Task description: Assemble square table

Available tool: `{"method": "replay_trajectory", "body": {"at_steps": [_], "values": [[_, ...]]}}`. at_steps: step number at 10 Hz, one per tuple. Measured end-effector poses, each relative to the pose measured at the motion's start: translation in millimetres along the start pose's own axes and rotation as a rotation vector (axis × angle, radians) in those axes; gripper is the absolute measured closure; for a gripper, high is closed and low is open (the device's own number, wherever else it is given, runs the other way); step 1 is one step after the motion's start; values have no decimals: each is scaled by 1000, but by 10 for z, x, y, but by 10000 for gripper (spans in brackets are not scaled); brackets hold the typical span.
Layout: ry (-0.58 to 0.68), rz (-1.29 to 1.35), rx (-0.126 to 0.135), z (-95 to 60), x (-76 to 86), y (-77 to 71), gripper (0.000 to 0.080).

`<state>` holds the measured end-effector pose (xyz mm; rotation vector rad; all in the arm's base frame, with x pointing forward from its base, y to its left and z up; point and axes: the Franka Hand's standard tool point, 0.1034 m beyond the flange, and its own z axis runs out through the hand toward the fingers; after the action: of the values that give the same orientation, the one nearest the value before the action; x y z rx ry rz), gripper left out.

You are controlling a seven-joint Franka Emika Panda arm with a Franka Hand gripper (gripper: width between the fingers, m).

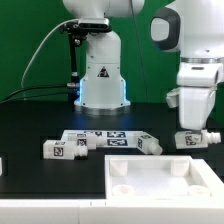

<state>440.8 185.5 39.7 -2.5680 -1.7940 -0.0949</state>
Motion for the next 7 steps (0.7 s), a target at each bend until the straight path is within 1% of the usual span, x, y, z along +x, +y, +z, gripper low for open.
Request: {"method": "replay_trajectory", "body": {"at_steps": [1, 2, 4, 5, 6, 7], "values": [[4, -105, -14, 43, 43, -30, 515], [-4, -143, -9, 52, 0, -12, 515], [-11, -278, -12, 60, -29, 7, 515], [2, -420, -36, 66, -41, 37, 515], [17, -616, -63, 112, -116, 42, 515], [6, -793, -63, 145, -165, 43, 515]]}}
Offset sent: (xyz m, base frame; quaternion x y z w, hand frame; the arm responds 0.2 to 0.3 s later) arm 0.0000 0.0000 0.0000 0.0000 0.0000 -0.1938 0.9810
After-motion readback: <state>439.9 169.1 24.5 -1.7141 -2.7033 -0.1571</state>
